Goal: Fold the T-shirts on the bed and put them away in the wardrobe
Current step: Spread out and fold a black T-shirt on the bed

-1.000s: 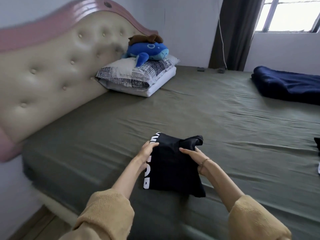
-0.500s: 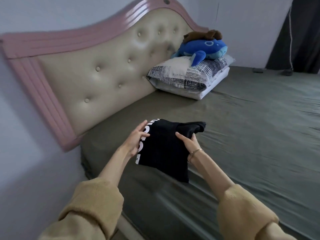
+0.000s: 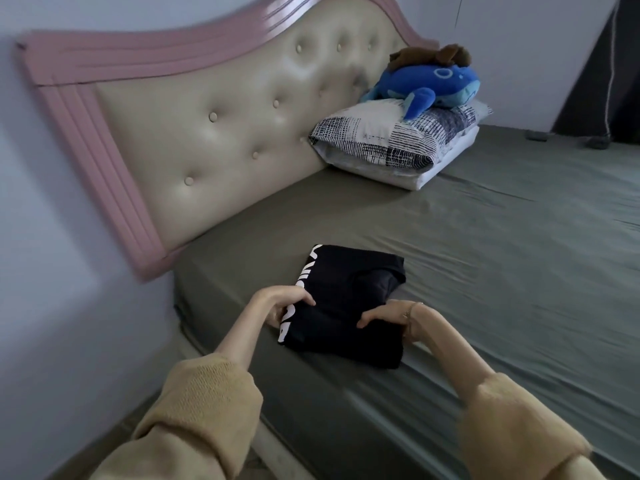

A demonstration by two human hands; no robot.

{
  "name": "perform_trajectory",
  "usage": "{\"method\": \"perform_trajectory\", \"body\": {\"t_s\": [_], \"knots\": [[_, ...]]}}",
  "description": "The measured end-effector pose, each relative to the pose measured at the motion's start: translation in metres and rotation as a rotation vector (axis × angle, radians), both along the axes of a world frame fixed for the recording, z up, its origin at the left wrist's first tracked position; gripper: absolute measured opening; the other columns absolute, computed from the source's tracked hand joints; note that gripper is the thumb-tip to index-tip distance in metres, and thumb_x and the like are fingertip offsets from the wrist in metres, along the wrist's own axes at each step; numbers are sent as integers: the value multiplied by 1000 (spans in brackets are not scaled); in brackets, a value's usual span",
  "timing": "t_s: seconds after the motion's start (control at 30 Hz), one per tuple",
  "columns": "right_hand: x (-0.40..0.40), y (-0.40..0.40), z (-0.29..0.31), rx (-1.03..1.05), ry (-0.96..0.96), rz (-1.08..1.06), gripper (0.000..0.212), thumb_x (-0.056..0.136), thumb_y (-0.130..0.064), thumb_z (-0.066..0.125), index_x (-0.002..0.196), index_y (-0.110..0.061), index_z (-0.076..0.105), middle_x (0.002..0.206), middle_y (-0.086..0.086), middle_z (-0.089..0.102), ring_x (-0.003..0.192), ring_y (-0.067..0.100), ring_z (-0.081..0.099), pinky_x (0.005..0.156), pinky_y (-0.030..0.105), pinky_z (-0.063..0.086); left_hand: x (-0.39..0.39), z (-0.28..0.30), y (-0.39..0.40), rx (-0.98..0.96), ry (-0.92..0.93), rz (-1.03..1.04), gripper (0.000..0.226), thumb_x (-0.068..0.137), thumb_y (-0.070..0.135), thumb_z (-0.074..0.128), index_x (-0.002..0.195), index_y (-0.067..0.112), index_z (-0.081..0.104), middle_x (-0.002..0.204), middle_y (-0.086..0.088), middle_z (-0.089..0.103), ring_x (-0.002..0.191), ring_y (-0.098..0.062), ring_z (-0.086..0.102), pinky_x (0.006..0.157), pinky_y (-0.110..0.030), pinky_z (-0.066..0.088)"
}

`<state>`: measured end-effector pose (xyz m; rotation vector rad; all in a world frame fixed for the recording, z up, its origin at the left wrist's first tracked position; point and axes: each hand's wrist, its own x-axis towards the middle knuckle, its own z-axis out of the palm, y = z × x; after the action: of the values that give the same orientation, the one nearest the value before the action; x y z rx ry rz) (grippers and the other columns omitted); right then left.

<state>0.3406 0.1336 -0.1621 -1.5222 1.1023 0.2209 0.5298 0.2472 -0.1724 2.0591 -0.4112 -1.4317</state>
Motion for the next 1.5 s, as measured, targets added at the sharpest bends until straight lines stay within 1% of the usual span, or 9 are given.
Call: {"method": "perform_trajectory", "body": {"t_s": [0.13,0.3,0.47,0.6,0.7,0.93,1.13,1.4,1.5], "knots": [[-23,-11,11,-29,32,-38,18,78,-20,64,89,-8,58,74,8,63,59,18,58,48,21,46,-28,9,7,-17,144,-177,54,98,22,46,142,-2,25,49,-8,53,57,-29,66,70,-35,55],[-71,-43,29,-186,61,-236,18,78,-20,68,69,-12,53,63,5,49,54,14,44,44,19,32,-62,11,0,97,371,-516,43,99,40,41,118,3,54,106,-8,71,98,-17,68,78,-24,55],[-103,-69,16,-133,174,-390,42,74,-38,74,99,-10,54,86,10,52,61,21,48,42,20,38,-67,17,-29,193,-271,-215,28,97,22,38,76,13,55,49,5,65,44,-4,61,54,-18,42],[-109,-61,3,-108,183,-458,53,76,-52,69,100,-9,49,76,8,58,54,18,50,36,12,32,-57,23,-50,51,-895,-9,34,92,18,37,118,8,56,118,-10,62,109,-25,60,90,-32,44],[-114,-55,1,-36,178,-426,59,75,-55,69,108,-11,45,53,4,61,55,16,56,43,16,34,-59,15,-68,-2,-974,-96,46,96,23,37,138,5,37,144,-13,36,133,-28,35,103,-44,34],[-114,-54,-2,25,-50,-482,37,81,-18,72,110,-3,54,76,11,59,60,22,58,40,24,50,-55,-4,-111,-55,-987,-265,69,96,54,35,143,4,31,147,-14,36,137,-30,32,108,-45,28],[-90,-70,-9,53,-261,-709,38,82,-11,67,117,-4,54,83,11,57,67,23,55,49,31,46,-29,-10,-110,-248,-532,-103,41,84,43,63,100,6,63,113,-13,65,102,-27,61,86,-33,48],[-13,-79,14,-101,-393,-702,44,81,-17,72,114,0,48,105,17,58,69,25,57,31,22,45,15,1,-24,-274,-38,16,5,85,19,58,85,16,61,86,-3,65,75,-16,61,64,-25,47],[33,-78,29,-325,-384,-499,39,84,-24,69,112,-3,52,111,16,61,86,29,61,66,28,56,27,0,10,-299,74,64,10,88,13,54,94,15,63,86,0,68,73,-13,64,63,-24,49]]}}
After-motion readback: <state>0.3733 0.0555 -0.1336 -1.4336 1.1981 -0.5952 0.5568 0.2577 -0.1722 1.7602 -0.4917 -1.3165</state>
